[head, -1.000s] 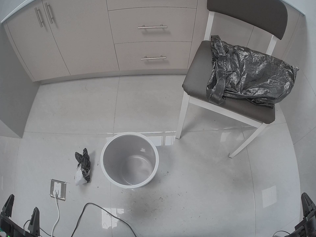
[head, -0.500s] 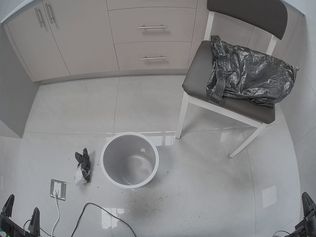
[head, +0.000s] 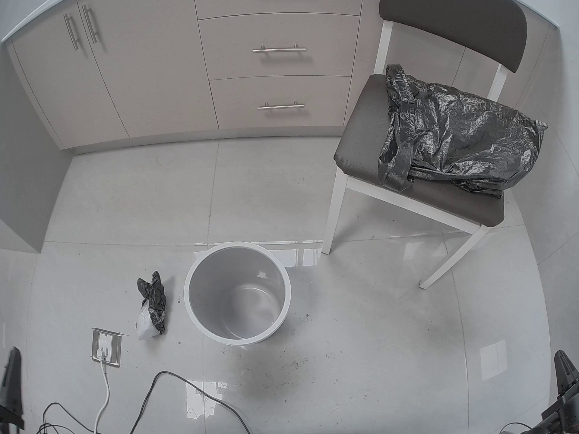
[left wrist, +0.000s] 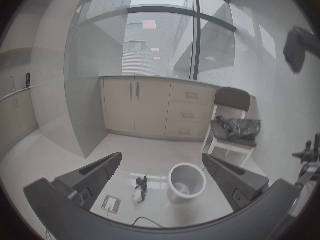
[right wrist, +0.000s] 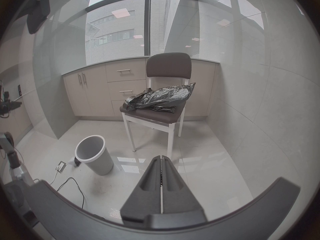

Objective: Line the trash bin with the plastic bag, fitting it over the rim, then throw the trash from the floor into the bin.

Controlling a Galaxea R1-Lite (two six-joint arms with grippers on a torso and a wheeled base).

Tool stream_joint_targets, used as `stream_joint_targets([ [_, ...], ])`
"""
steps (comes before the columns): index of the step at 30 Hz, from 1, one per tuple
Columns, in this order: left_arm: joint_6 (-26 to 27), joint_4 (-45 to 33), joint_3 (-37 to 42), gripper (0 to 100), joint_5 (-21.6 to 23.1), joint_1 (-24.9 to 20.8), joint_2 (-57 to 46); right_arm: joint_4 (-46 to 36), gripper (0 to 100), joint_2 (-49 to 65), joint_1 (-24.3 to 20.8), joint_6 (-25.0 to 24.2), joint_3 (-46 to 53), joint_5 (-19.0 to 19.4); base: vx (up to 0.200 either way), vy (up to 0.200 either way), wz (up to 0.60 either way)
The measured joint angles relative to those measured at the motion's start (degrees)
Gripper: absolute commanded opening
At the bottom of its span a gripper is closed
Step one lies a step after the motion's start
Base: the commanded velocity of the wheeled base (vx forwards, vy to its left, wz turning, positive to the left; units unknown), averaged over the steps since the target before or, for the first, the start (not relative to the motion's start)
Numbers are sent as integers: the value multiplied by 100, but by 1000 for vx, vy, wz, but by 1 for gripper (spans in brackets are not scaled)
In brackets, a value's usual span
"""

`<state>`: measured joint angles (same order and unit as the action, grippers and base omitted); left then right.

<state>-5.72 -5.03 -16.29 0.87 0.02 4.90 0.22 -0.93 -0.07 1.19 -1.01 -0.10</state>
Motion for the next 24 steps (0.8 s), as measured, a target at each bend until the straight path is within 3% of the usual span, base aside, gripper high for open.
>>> stream_joint_targets([
  [8, -405, -490, -1585, 100, 252, -7, 544, -211, 0, -141, -89, -711, -1064, -301, 0, 0, 0],
  [15, -596, -897, -1720, 100, 417, -2, 841, -691, 0, -795, -207, -887, -2605, -446, 0, 0, 0],
  [24, -361, -1108, -1812, 100, 316, 149, 1397, -416, 0, -2815, -343, -825, -4190, -696, 0, 0, 0],
])
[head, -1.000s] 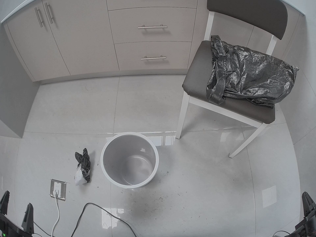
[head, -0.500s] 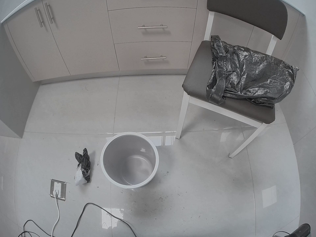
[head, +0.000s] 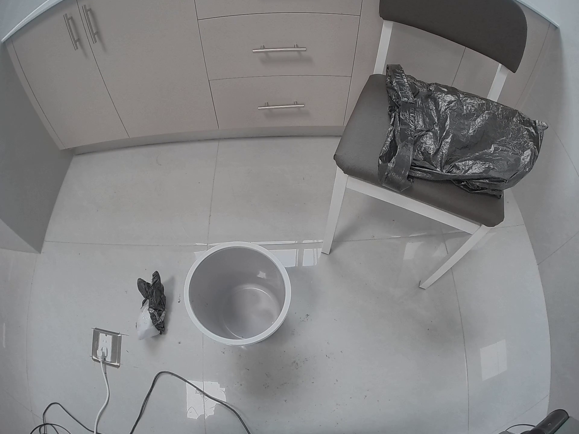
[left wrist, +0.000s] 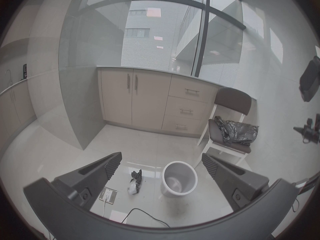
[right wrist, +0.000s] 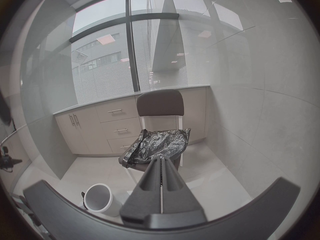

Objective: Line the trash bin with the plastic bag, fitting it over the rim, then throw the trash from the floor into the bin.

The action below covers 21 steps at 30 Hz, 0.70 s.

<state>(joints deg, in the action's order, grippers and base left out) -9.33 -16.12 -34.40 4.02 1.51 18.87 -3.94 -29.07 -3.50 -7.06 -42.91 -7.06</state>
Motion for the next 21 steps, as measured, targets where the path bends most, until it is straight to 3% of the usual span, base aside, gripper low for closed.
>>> stream_joint_targets([
  [10, 148, -106, -479, 100, -68, -41, 1119, 99, 0, -2751, -728, -345, -1877, -519, 0, 0, 0],
  [11, 130, -115, -571, 100, -77, -80, 1300, 110, 100, -3095, -851, -402, -2100, -572, 0, 0, 0],
  [21, -411, -184, -1298, 100, -123, -897, 2957, 194, 100, -5759, -2119, -1100, -3674, -901, 0, 0, 0],
])
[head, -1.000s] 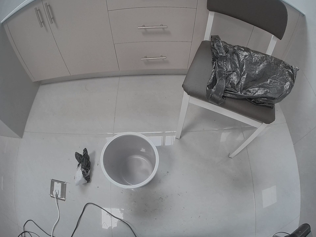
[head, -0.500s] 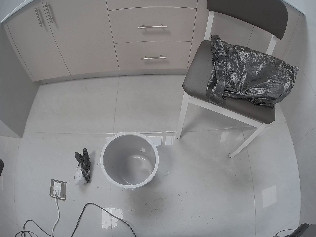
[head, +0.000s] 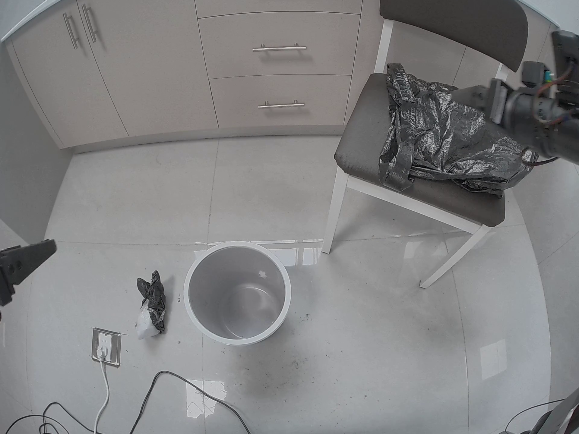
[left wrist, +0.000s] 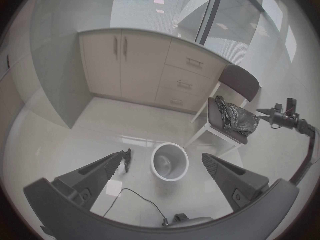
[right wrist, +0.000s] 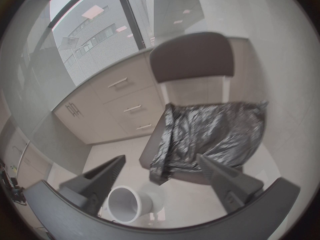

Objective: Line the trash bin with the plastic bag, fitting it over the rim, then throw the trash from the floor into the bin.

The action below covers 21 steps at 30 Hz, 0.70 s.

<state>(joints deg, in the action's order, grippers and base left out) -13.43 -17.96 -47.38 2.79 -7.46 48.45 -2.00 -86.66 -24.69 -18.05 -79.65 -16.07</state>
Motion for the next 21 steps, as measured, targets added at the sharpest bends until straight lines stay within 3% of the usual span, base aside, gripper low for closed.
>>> stream_joint_targets([
  [5, -296, -18, -239, 100, -22, -510, 613, 33, 100, -763, -645, -332, -162, -273, 0, 0, 0],
  [12, -372, 12, -276, 100, -80, -734, 847, 380, 100, -1317, -1037, -329, -268, -886, 0, 0, 0],
  [21, -435, 1432, -51, 100, -1315, -728, 1184, 794, 100, -2061, -1092, 106, -872, -2242, 0, 0, 0],
])
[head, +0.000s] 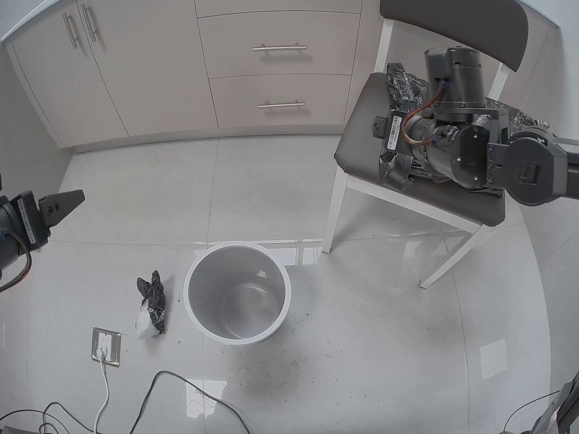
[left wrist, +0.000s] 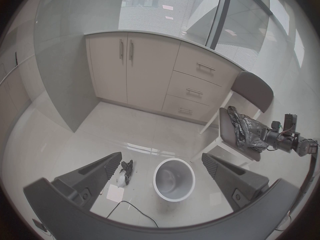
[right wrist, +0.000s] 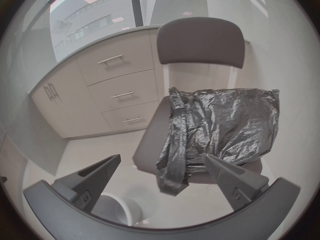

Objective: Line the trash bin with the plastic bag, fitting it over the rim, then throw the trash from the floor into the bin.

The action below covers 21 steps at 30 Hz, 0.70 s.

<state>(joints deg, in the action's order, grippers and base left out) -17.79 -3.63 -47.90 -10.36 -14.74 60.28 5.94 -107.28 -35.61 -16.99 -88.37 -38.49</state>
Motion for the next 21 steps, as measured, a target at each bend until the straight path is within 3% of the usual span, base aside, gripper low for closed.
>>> stream_joint_targets([
  [5, -6, 428, 269, 100, -201, -13, 315, 27, 100, -356, 44, 162, -177, -492, 0, 0, 0],
  [21, -38, 588, 418, 100, -197, -37, 652, 374, 100, -780, 549, 148, -199, -735, 0, 0, 0],
])
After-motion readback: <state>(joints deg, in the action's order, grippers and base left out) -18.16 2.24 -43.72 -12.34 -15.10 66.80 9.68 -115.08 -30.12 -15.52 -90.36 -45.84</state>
